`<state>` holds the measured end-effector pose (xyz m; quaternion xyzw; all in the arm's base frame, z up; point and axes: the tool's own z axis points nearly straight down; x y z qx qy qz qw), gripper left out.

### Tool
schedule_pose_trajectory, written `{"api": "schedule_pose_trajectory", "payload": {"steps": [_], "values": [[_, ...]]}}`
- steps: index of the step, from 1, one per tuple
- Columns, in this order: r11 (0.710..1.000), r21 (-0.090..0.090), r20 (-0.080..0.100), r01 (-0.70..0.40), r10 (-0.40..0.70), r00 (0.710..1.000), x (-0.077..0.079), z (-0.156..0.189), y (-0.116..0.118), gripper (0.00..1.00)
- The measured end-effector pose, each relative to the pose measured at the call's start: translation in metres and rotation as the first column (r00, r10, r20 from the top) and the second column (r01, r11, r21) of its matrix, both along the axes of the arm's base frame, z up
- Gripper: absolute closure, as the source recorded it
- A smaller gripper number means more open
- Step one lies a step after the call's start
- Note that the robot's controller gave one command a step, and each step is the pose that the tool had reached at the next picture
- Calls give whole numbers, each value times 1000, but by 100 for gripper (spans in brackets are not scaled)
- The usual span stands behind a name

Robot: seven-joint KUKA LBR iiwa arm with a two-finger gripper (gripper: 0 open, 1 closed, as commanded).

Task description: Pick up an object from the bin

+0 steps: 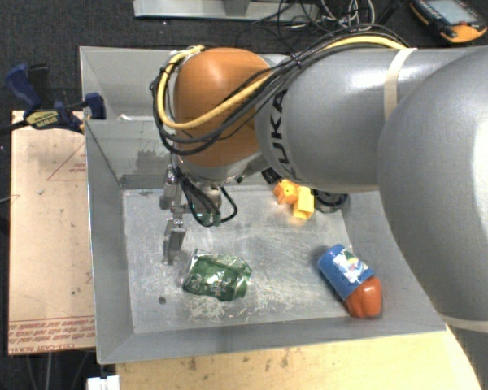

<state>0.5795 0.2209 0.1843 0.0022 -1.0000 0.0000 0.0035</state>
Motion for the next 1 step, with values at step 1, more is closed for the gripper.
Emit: {"api": "schedule_pose_trajectory", "payload": {"steps": [1], "values": [[1000,2,8,3,-3,1000,2,5,-1,0]]}}
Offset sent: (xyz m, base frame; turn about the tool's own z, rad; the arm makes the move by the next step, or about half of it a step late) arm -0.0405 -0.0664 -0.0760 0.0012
